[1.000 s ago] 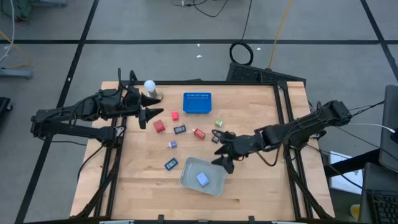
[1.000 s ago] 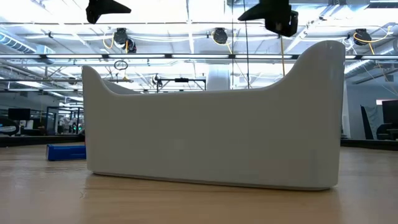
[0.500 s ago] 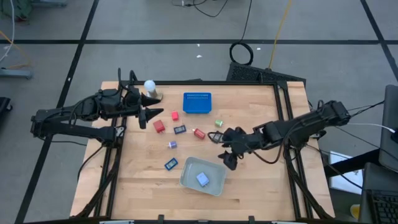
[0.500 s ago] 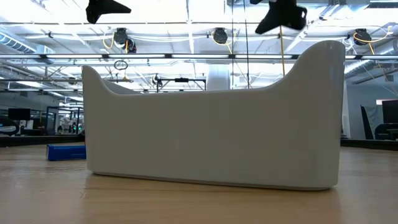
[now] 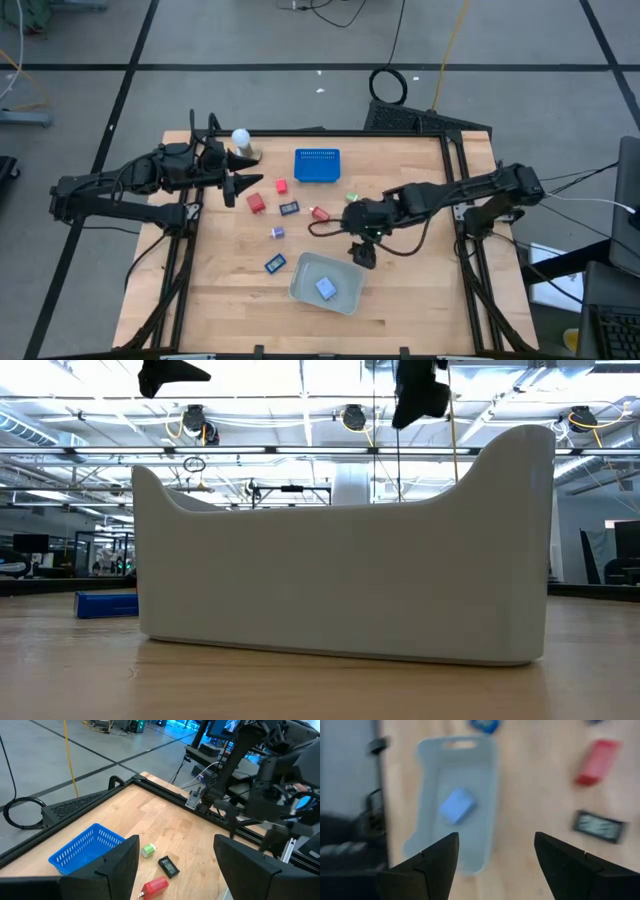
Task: Pick & Place Office items
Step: Put the right red charger adapter into the gray bin
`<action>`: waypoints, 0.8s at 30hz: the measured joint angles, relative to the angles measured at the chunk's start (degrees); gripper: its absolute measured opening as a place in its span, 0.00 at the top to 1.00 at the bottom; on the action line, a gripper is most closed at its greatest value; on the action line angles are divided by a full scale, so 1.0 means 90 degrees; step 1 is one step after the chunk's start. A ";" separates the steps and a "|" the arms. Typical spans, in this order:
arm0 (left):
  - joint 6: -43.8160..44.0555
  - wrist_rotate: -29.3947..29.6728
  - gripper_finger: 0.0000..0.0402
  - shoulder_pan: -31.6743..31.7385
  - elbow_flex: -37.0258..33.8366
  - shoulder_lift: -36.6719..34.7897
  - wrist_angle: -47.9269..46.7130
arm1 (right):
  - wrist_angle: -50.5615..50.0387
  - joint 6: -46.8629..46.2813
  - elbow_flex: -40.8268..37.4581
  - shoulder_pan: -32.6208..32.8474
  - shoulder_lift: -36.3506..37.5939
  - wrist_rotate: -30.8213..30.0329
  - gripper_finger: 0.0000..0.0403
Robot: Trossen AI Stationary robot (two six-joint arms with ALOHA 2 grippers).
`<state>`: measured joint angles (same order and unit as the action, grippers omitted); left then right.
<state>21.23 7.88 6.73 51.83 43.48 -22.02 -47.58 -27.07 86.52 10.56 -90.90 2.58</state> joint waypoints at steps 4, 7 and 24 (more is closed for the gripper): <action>0.0000 0.0000 0.36 0.0001 0.0000 0.0000 0.0000 | -0.0065 -0.0917 0.0000 -0.0095 0.0011 -0.1084 0.38; -0.0001 -0.0001 0.36 -0.0001 0.0000 0.0000 0.0000 | -0.0239 -0.1325 0.0002 -0.0277 -0.0062 -0.1099 0.38; 0.0000 -0.0001 0.36 0.0000 0.0000 0.0002 -0.0001 | -0.1472 -0.0365 0.1566 -0.1036 -0.1727 -0.0766 0.38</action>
<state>21.22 7.87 6.73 51.83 43.50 -22.03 -60.83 -30.36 100.61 1.24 -106.44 -4.32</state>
